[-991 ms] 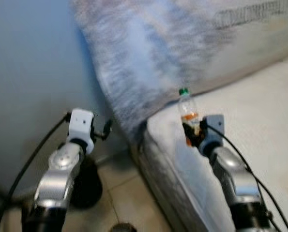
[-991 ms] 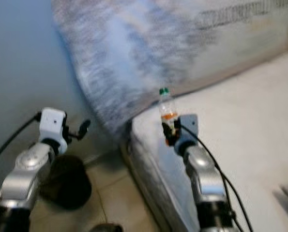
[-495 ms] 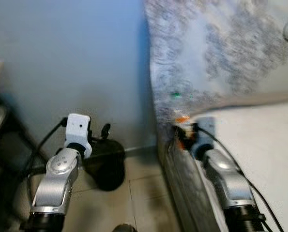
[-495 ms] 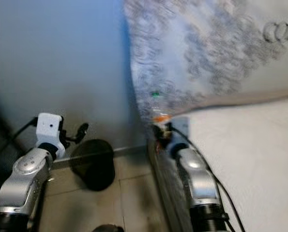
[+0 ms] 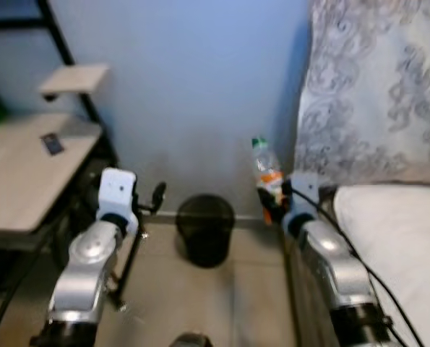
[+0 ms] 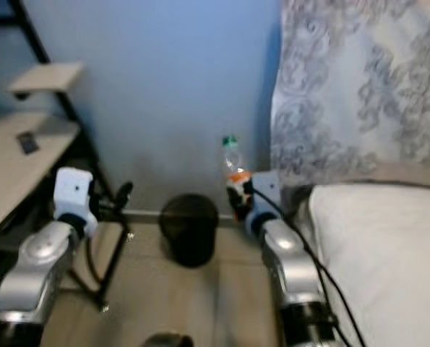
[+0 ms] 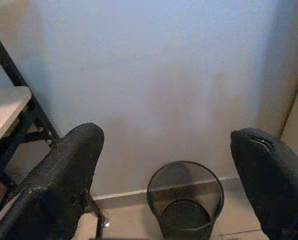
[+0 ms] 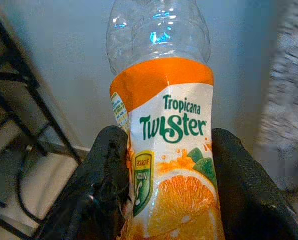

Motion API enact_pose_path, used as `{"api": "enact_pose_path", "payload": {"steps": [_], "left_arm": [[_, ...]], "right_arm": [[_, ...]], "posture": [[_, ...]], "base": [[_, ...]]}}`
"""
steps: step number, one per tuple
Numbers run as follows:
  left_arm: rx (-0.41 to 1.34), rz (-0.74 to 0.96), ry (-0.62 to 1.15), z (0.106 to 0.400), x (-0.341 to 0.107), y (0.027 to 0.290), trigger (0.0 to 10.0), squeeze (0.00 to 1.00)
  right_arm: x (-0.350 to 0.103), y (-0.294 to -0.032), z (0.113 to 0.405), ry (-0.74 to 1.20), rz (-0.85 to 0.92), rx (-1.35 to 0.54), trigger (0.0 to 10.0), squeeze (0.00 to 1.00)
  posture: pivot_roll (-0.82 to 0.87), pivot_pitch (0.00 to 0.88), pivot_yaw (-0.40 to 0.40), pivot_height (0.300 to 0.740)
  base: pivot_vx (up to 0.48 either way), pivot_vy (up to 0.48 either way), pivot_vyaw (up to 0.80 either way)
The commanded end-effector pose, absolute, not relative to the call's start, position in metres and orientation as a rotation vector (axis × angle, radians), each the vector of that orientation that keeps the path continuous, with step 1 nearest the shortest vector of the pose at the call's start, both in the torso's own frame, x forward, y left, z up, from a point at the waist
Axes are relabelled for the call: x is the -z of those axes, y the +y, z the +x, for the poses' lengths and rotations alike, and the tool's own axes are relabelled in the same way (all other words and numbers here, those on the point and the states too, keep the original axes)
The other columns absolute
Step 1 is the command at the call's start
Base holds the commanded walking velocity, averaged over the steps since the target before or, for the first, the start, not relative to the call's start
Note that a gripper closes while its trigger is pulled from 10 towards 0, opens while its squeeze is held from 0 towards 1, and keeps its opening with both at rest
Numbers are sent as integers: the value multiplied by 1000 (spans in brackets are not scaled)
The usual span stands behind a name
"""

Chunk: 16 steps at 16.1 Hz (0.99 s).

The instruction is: Clean up the room

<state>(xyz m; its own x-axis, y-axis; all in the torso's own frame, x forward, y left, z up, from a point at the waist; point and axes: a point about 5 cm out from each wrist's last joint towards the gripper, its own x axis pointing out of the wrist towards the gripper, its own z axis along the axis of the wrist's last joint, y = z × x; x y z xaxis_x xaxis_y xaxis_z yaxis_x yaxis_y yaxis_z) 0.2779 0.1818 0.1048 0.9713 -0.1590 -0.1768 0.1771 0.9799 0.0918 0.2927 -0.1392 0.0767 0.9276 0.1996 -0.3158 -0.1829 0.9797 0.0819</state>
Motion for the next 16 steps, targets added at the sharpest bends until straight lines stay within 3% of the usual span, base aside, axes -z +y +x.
{"api": "enact_pose_path", "payload": {"steps": [1,2,5,7,12,16], "left_arm": [[151,102,164,279,-107,183,10000,0],[142,91,159,281,-108,183,10000,0],[166,118,162,278,-106,180,10000,0],[192,133,166,277,-106,177,10000,0],[191,139,167,278,-107,179,10000,0],[196,139,170,279,-107,179,10000,0]], "right_arm": [[-79,-144,294,321,41,-151,10000,0],[-80,-146,295,326,38,-117,10000,0],[-80,-138,297,312,14,-252,10000,0],[-77,-144,298,331,-40,-200,10000,0],[-84,-134,300,288,10,-249,10000,0],[-80,-135,302,306,45,-215,10000,0]], "posture": [[77,0,88,740],[77,0,85,740],[94,0,65,740],[104,0,59,740],[98,0,66,740],[107,0,57,740]], "base": [[285,0,0],[277,0,0],[290,0,0],[313,0,0],[322,0,0],[323,0,519]]}}
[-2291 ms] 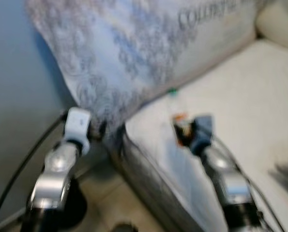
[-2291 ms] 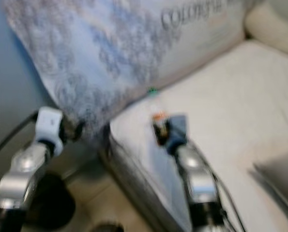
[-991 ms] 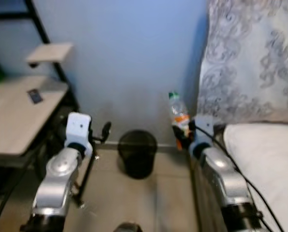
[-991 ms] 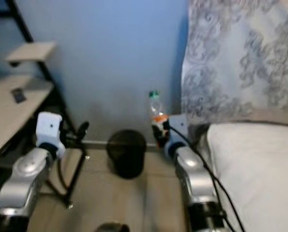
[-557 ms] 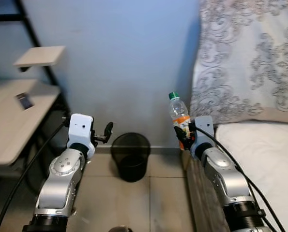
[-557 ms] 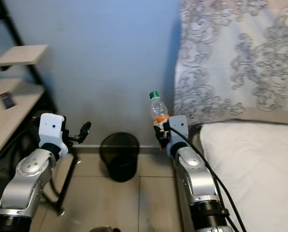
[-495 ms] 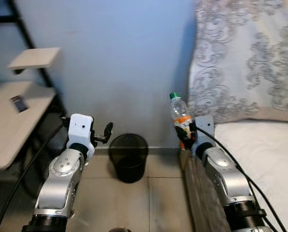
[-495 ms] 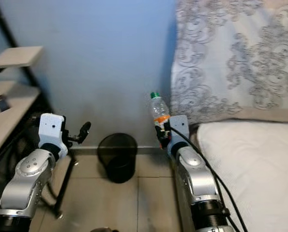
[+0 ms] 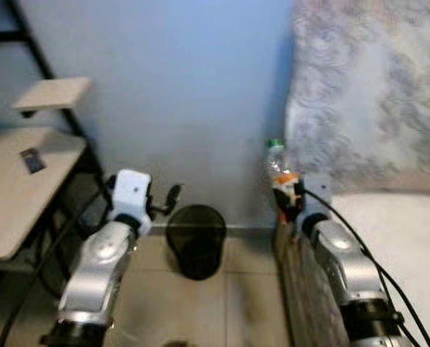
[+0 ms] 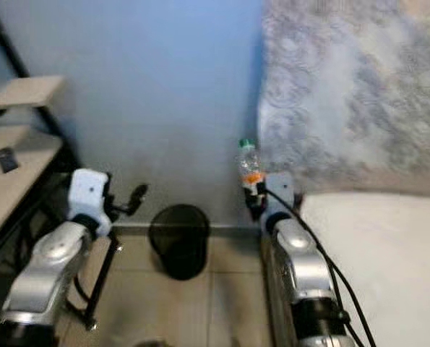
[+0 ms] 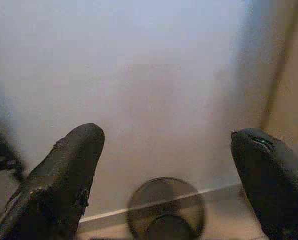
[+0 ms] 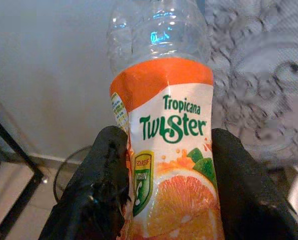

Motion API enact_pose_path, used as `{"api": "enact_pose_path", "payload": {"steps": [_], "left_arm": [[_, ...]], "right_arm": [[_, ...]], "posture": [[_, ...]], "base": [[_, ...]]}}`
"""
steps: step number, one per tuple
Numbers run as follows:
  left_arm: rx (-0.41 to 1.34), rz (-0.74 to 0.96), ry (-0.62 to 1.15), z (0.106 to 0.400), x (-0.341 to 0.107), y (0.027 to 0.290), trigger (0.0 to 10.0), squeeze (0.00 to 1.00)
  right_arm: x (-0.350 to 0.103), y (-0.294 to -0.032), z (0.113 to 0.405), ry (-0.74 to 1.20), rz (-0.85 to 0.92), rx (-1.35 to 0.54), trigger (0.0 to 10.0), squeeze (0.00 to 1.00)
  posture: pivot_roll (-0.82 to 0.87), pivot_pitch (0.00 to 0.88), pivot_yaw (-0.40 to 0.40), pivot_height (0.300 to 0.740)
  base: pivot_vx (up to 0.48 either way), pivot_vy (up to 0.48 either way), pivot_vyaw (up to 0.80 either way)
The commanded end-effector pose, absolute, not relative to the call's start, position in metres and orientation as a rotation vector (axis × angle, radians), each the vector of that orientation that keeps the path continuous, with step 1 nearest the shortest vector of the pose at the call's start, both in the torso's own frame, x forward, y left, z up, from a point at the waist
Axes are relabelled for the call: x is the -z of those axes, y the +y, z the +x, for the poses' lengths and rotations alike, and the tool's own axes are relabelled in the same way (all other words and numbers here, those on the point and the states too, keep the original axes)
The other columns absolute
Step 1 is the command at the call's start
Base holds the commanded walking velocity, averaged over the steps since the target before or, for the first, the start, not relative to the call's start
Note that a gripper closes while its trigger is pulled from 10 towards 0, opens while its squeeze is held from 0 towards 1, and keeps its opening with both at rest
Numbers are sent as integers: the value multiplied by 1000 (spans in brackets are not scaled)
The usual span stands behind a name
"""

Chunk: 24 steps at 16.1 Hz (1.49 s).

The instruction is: Clean up the room

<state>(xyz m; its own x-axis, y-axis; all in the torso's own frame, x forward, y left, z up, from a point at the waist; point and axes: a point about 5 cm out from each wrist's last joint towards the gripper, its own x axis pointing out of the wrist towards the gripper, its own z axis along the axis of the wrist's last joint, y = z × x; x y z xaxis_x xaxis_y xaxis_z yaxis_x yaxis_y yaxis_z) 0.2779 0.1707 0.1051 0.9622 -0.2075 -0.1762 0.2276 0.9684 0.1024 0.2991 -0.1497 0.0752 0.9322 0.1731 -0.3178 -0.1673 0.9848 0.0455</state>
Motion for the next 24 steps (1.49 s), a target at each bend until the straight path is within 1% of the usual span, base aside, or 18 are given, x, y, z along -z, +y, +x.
{"api": "enact_pose_path", "payload": {"steps": [1,3,6,7,8,9,17,21,24], "left_arm": [[197,140,171,278,-107,179,10000,0],[197,142,169,279,-107,180,10000,0],[201,146,173,278,-107,180,10000,0],[202,146,174,278,-107,180,10000,0],[209,148,182,276,-105,180,10000,0],[210,150,189,276,-104,181,10000,0],[219,154,218,270,-98,183,10000,0],[260,170,245,267,-93,183,10000,0],[320,217,244,268,-93,184,10000,0]], "right_arm": [[-81,-135,303,307,46,-213,10000,0],[-81,-136,306,309,28,-213,10000,0],[-81,-130,304,292,-24,-271,10000,0],[-81,-129,304,294,-17,-280,10000,0],[-80,-129,304,298,-8,-278,10000,0],[-80,-129,304,297,-22,-272,10000,0],[-77,-134,303,309,-30,-269,10000,0],[-71,-137,301,338,-88,-280,10000,0],[-68,-141,299,361,-98,-290,10000,0]], "posture": [[109,0,57,740],[112,0,54,740],[113,0,53,740],[115,0,51,740],[116,0,48,740],[116,0,47,740],[111,0,48,740],[107,0,56,740],[110,0,56,740]], "base": [[319,0,0],[321,0,0],[324,0,0],[326,0,0],[334,0,794],[334,0,800],[335,0,0],[342,0,0],[344,0,-750]]}}
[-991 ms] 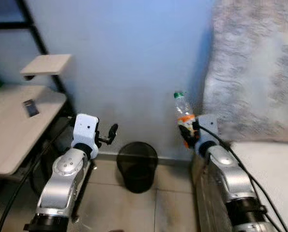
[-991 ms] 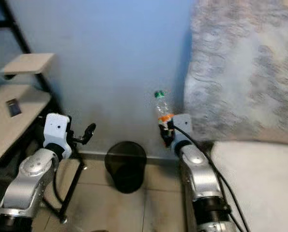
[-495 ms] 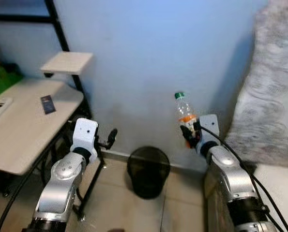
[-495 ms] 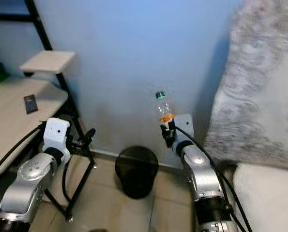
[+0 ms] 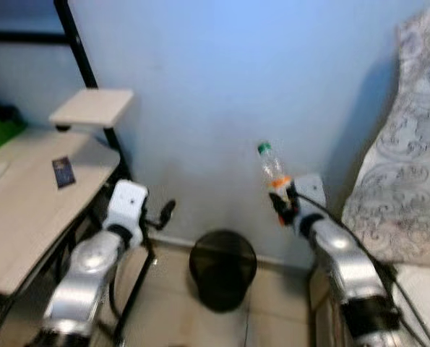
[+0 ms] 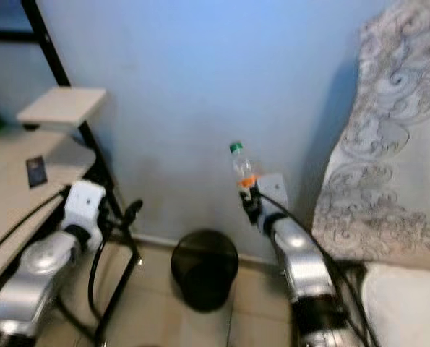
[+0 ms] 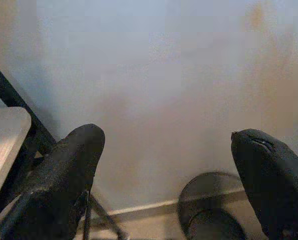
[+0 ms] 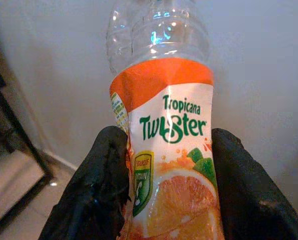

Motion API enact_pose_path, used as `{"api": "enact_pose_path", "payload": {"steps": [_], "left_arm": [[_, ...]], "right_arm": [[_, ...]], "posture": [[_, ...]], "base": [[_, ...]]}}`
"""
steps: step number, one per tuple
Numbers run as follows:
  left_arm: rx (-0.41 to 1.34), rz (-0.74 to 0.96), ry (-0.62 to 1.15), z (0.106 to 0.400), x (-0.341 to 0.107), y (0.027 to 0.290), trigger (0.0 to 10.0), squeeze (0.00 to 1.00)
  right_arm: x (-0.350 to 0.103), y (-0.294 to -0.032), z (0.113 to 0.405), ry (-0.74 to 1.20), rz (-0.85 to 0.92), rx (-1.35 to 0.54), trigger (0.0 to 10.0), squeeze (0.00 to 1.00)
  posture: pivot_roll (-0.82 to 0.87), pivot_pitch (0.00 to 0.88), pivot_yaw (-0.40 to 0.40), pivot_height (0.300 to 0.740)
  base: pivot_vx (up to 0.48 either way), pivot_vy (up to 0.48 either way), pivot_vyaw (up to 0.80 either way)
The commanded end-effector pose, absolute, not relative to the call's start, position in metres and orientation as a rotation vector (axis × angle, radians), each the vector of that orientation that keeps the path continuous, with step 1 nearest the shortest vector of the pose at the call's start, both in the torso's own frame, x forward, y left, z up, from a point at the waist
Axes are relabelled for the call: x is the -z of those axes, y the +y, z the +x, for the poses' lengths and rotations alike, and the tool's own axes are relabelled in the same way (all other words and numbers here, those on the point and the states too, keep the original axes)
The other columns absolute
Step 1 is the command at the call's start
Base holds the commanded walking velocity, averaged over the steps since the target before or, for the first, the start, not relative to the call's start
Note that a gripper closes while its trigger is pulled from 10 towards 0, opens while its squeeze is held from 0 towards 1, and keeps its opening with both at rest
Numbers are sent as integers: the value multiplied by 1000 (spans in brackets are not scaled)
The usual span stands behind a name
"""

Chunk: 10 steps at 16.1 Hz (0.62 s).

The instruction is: Clean up the room

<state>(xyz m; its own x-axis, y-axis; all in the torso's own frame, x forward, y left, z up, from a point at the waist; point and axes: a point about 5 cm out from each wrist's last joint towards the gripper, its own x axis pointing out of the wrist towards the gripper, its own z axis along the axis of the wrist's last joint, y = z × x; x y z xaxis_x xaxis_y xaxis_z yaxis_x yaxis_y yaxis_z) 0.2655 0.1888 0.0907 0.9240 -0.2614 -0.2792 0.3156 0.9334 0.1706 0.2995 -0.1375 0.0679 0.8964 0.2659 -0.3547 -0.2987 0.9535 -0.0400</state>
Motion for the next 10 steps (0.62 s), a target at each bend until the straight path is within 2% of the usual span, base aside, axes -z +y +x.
{"api": "enact_pose_path", "payload": {"steps": [1,10], "left_arm": [[357,213,240,267,-93,182,10000,0],[521,268,281,266,-90,174,10000,0]], "right_arm": [[-67,-142,298,360,-95,-311,10000,0],[-60,-146,297,430,-172,-498,10000,0]], "posture": [[110,0,56,740],[113,0,54,740]], "base": [[337,0,0],[321,0,0]]}}
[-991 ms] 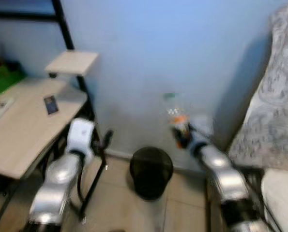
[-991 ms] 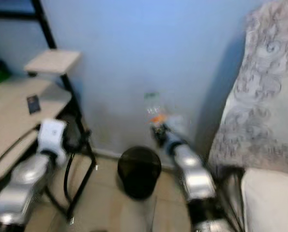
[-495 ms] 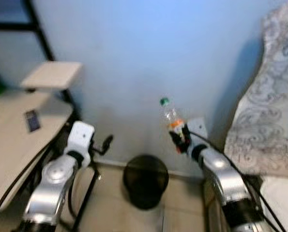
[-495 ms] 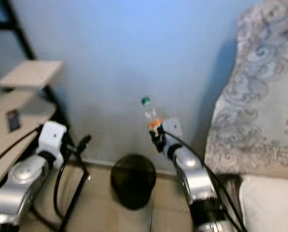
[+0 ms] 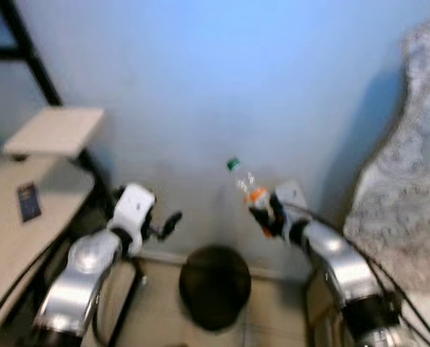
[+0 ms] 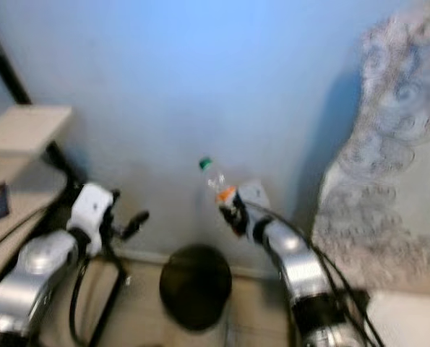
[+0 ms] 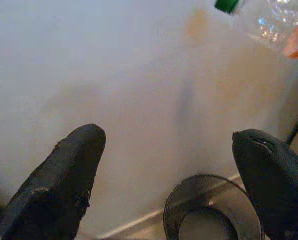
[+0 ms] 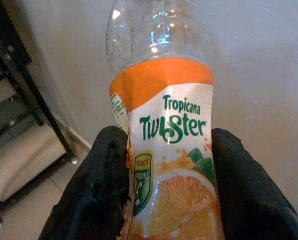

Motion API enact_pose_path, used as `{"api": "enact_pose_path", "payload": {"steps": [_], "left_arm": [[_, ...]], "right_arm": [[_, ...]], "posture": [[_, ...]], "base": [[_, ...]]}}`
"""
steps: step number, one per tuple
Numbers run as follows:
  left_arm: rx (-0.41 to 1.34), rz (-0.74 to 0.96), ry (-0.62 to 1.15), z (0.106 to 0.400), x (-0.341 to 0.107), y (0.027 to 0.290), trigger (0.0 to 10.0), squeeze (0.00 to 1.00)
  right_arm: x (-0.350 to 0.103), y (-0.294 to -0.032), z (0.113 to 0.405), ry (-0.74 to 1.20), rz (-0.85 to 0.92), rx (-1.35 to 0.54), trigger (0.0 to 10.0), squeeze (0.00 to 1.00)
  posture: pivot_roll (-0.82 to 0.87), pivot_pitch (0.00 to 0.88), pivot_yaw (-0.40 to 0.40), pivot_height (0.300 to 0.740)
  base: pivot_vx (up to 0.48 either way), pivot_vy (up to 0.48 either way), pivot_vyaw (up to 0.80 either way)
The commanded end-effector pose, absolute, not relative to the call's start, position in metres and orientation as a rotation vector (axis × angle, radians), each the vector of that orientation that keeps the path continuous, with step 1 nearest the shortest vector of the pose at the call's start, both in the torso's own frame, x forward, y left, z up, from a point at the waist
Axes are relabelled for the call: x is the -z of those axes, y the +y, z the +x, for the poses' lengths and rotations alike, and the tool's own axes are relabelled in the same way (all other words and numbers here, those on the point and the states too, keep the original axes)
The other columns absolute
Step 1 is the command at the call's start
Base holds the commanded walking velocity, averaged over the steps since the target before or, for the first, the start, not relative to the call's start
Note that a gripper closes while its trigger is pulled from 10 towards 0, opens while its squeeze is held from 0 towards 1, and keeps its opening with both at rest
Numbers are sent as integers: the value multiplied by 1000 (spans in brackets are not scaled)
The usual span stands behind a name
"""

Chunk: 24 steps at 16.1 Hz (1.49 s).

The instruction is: Clean up the room

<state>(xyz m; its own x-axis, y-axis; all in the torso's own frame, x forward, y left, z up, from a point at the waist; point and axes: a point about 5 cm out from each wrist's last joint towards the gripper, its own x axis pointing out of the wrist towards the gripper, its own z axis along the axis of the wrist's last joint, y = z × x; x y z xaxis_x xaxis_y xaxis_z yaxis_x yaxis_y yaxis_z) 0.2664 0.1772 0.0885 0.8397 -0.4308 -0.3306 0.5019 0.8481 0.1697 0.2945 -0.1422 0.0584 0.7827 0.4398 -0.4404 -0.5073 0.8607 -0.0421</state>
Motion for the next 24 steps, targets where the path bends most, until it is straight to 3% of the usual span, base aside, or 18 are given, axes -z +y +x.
{"api": "enact_pose_path", "payload": {"steps": [1,5,10,16,17,18,24], "left_arm": [[526,269,282,266,-90,174,10000,0],[604,300,305,263,-88,172,10000,0],[867,463,418,249,-83,176,10000,0],[988,593,496,240,-80,187,10000,0],[989,597,498,240,-80,187,10000,0],[988,610,500,241,-79,188,10000,0],[980,615,501,242,-79,189,10000,0]], "right_arm": [[-60,-146,296,435,-178,-523,10000,0],[-59,-141,297,449,-253,-661,10000,0],[-41,-117,298,548,-410,-906,10000,0],[-34,-91,312,525,-399,-782,10000,0],[-35,-90,313,520,-399,-778,10000,651],[-37,-85,315,504,-354,-770,10000,1000],[-32,-77,310,503,-315,-816,10000,1000]], "posture": [[113,0,54,740],[120,0,50,740],[134,0,51,740],[145,0,57,740],[145,0,57,740],[144,0,57,740],[142,0,57,740]], "base": [[300,0,0],[300,0,0],[0,0,0],[0,0,0],[0,0,0],[0,0,0],[0,0,0]]}}
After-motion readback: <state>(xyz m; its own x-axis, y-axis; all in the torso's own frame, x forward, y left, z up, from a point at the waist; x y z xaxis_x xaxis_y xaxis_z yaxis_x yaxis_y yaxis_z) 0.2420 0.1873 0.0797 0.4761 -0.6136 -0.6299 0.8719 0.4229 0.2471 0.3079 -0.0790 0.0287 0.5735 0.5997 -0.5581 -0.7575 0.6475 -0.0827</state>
